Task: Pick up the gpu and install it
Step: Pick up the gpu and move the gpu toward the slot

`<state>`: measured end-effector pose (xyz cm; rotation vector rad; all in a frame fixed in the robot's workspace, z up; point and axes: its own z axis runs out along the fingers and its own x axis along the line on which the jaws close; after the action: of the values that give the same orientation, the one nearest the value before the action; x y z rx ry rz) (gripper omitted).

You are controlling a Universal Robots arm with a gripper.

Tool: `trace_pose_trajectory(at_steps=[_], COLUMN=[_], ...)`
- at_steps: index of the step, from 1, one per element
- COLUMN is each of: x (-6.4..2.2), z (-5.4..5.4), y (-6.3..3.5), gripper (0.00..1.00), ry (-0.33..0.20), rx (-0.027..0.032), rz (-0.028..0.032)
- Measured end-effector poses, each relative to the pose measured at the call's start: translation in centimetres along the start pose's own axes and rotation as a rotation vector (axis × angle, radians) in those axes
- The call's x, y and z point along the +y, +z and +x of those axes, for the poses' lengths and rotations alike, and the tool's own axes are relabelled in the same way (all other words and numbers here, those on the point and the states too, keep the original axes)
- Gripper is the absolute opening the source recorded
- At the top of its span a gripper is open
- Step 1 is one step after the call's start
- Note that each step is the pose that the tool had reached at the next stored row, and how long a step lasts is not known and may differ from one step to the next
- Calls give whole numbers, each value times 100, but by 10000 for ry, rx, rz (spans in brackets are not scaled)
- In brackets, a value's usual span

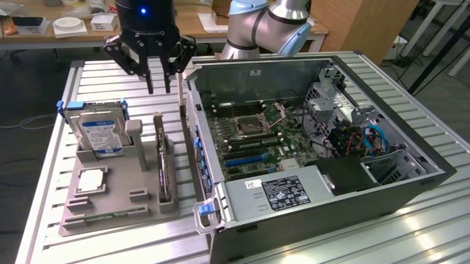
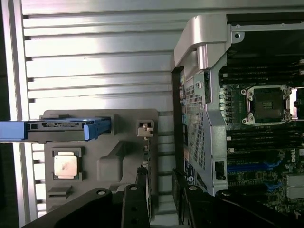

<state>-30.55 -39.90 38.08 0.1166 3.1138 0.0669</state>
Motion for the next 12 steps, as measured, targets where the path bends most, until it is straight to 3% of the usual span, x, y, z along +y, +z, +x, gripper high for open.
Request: trace_pose_trajectory(at_steps=[12], x=[-2], z=[0], y=[21], gripper=[36], ry=[-2], rx=[-4], rz=[10])
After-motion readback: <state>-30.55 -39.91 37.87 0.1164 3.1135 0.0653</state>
